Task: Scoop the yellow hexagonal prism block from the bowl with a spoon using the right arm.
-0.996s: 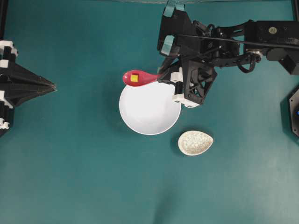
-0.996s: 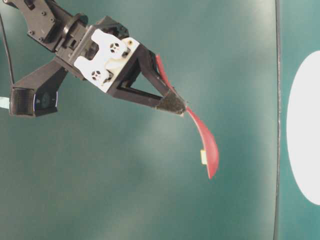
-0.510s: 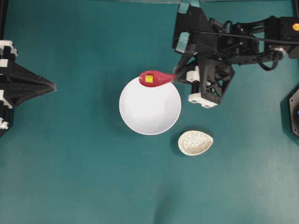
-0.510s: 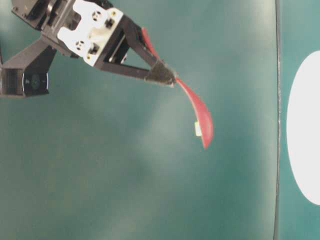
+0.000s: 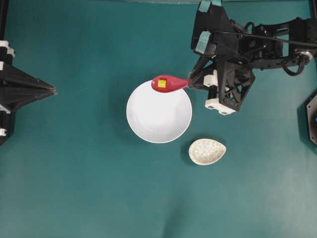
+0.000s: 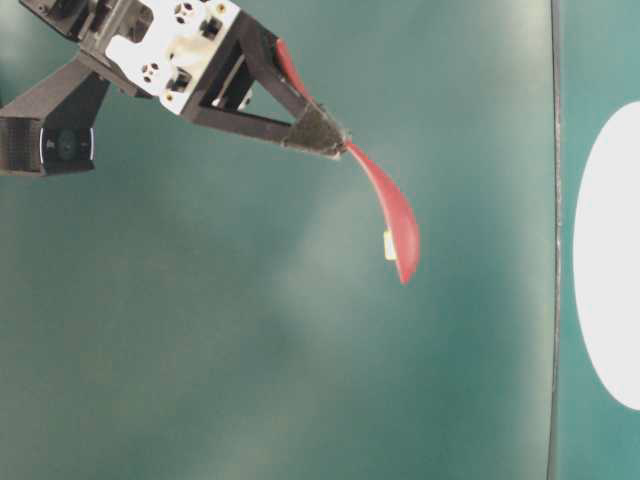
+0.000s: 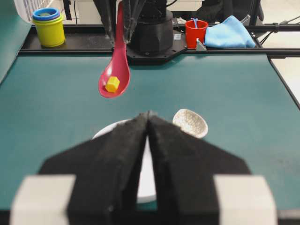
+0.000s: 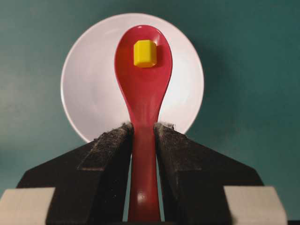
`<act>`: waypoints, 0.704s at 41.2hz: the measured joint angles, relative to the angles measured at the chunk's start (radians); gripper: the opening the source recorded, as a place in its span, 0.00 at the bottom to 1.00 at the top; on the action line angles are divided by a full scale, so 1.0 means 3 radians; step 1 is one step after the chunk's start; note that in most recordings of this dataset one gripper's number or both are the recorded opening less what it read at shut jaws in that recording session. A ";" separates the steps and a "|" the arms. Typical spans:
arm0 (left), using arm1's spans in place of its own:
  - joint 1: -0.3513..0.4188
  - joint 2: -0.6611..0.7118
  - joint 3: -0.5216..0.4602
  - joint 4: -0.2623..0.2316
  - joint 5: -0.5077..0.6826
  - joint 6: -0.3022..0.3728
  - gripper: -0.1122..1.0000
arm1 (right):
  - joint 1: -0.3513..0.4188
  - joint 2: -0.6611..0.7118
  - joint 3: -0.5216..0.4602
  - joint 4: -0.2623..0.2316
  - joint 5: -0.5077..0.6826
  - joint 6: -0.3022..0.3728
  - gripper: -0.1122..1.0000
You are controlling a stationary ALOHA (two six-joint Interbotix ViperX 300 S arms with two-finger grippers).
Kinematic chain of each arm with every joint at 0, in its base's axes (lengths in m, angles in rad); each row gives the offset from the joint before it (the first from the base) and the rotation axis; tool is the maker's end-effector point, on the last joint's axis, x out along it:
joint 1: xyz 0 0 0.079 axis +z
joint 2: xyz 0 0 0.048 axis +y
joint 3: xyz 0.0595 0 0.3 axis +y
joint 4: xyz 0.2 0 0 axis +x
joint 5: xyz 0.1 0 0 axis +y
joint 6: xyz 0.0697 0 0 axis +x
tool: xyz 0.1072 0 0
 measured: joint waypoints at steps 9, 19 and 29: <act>0.0000 0.0041 0.0000 0.0000 0.0066 0.0000 0.18 | 0.0000 0.0000 0.0000 -0.0015 -0.0056 -0.0015 0.32; 0.0000 0.0041 0.0000 0.0000 0.0092 0.0000 0.18 | 0.0000 0.0000 0.0005 -0.0015 -0.0056 -0.0015 0.32; 0.0000 0.0041 -0.0005 0.0000 0.0092 0.0000 0.18 | 0.0000 0.0000 0.0036 -0.0015 -0.0056 -0.0015 0.32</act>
